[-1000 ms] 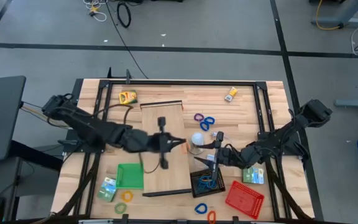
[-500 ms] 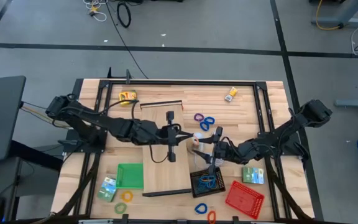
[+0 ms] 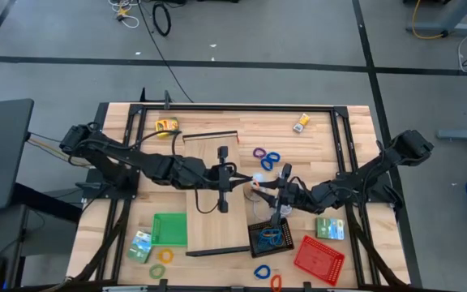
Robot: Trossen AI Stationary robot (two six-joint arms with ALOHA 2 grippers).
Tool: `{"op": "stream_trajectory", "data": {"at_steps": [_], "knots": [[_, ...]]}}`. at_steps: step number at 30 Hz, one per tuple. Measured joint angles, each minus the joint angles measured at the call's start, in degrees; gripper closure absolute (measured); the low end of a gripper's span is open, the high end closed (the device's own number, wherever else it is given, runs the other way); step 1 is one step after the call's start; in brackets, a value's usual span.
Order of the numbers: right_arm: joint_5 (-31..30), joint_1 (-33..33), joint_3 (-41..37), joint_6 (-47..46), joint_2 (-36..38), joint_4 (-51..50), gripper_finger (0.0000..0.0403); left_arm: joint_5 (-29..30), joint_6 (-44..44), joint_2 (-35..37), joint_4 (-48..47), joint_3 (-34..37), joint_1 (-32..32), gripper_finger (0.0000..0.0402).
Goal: Pick & Place Office Desk Supplies
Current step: Put the orange rubber band into the black bin
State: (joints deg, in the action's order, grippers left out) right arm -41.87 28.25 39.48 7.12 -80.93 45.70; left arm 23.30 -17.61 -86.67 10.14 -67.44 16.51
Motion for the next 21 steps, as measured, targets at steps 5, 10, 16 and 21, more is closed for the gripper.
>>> {"op": "stream_trajectory", "data": {"at_steps": [5,10,16,21], "knots": [[0.0,0.0,0.0,0.7,0.0,0.0,0.0388,-0.8,0.0,0.0,0.1,0.0,0.0,0.0401],[0.0,0.0,0.0,1.1,0.0,0.0,0.0398,-0.9,-0.5,0.0,0.1,0.0,0.0,0.0401],[0.0,0.2,0.0,1.3,0.0,-1.2,0.0401,-1.5,-0.6,0.0,-0.1,0.0,0.0,0.0401],[0.0,1.0,0.0,1.0,0.0,-1.9,0.0401,-3.0,-0.5,0.0,-0.1,0.0,0.0,0.0401]]}}
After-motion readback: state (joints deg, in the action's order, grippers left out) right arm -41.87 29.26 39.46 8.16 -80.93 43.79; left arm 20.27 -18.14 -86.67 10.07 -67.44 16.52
